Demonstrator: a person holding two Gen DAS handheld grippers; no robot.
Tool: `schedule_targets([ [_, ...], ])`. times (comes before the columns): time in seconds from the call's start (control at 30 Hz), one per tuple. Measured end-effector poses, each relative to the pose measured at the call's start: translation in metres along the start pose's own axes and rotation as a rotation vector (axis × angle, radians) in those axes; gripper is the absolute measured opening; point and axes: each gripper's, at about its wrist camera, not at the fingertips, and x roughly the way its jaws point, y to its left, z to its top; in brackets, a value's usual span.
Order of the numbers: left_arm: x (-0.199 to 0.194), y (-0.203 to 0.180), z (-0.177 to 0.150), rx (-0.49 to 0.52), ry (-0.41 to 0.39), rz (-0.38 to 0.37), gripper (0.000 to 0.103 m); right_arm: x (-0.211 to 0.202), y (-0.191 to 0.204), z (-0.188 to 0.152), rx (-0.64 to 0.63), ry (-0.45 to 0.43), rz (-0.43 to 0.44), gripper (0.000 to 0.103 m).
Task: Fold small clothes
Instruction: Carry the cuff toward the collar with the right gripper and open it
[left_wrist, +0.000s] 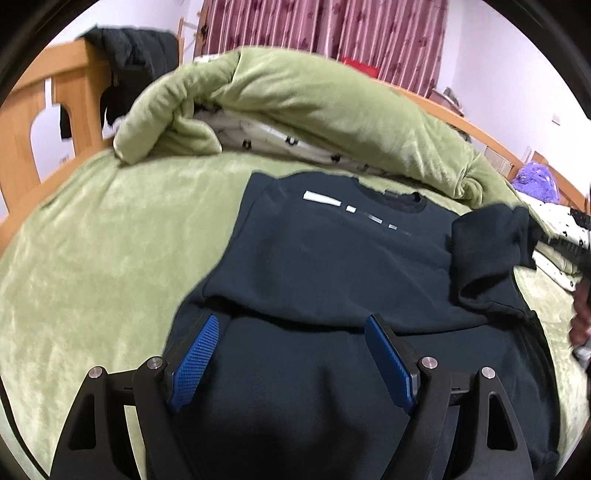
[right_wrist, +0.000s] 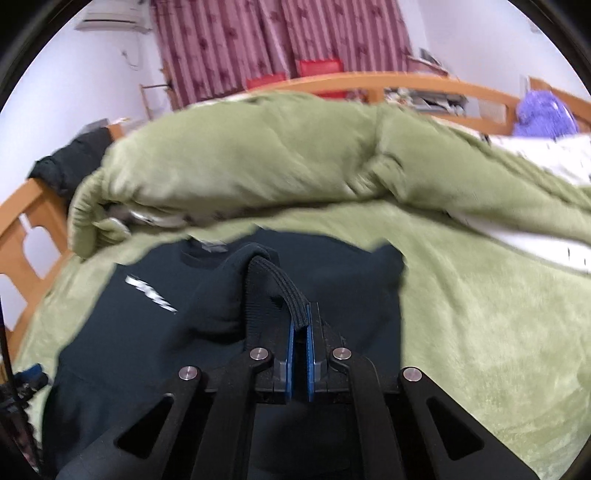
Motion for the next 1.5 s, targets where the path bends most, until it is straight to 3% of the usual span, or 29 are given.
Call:
schedule_targets([
  [0.27, -0.012, 0.0, 0.005, 0.028, -0.062, 0.042, 0.08, -0.004, 0.128, 0.035, -0.081, 0.021, 0.056, 0.005],
  [0.53, -0.014, 0.011, 0.009, 0.013, -0.075, 0.075, 0.08, 0.06, 0.213, 0.011, -0.073, 0.14, 0.129, 0.006],
  [0.7, -0.01, 0.017, 0.01, -0.018, -0.06, 0.083, 0.08, 0.095, 0.226, -0.02, -0.06, 0.217, 0.154, 0.006],
  [0.83, -0.009, 0.018, 0.01, -0.026, -0.056, 0.09, 0.08, 0.096, 0.228, -0.029, -0.063, 0.214, 0.189, 0.006],
  [1.5, -0.007, 0.03, 0.012, -0.086, -0.042, 0.07, 0.08, 0.072, 0.255, -0.01, -0.029, 0.162, 0.344, 0.006],
])
